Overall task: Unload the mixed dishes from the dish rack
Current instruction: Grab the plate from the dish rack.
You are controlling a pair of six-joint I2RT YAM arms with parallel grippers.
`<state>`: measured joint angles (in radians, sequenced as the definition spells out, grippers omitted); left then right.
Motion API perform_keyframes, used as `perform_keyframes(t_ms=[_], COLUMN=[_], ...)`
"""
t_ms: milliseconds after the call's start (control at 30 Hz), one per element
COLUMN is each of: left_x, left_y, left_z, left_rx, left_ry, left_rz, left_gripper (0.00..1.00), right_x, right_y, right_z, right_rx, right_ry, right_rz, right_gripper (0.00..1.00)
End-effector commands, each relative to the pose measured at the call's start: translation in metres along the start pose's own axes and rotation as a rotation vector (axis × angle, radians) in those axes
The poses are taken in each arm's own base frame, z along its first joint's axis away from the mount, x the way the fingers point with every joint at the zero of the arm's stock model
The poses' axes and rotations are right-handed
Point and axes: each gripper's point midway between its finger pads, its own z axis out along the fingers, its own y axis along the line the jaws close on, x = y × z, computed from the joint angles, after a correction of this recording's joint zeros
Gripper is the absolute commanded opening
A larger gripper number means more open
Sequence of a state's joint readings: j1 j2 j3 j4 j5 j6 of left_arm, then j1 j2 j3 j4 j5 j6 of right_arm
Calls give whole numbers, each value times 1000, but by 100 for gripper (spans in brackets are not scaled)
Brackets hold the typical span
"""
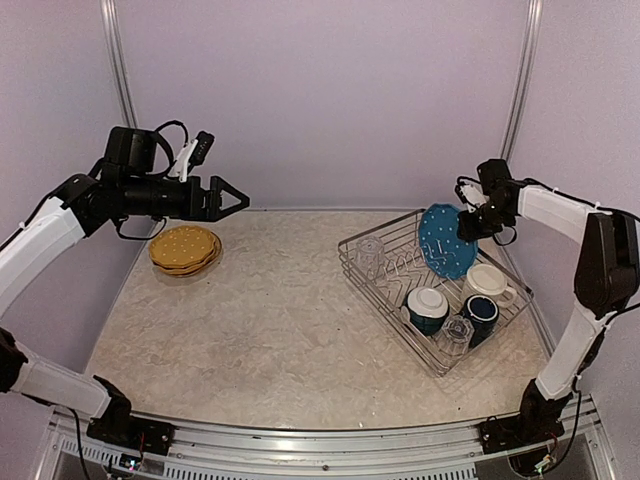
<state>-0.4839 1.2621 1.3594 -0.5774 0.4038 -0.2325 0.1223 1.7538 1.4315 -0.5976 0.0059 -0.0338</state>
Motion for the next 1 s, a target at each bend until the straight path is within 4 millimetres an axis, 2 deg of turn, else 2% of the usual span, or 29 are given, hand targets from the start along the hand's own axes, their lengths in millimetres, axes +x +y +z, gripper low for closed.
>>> perform_keyframes(t_ms=[0,200,433,600,733,800,967], left_x=[6,10,23,30,38,42,55], left_y=[4,6,17,17,11,3,-15], left_z=[7,22,43,52,60,64,79], left_rx=[-3,69,75,91,122,148,191], left_ry=[25,31,83,100,104,118,169], left_rz=[0,-170,-250,-285,-305,-323,-333], left_gripper=[99,99,99,99,99,99,99], right_x=[-14,-26,-48,-55,-59,-60,-58], right_y=[5,7,6,2,-1,1,23], right_z=[-19,-40,-89,-111,-131,-147,-178], right_rx=[-5,-1,21,54,75,57,-95], right_ry=[-69,-124,-247,-288,-327,-376,-496], right_rz=[12,3,-5,-11,14,58,144], right_gripper=[20,0,0,0,0,0,0])
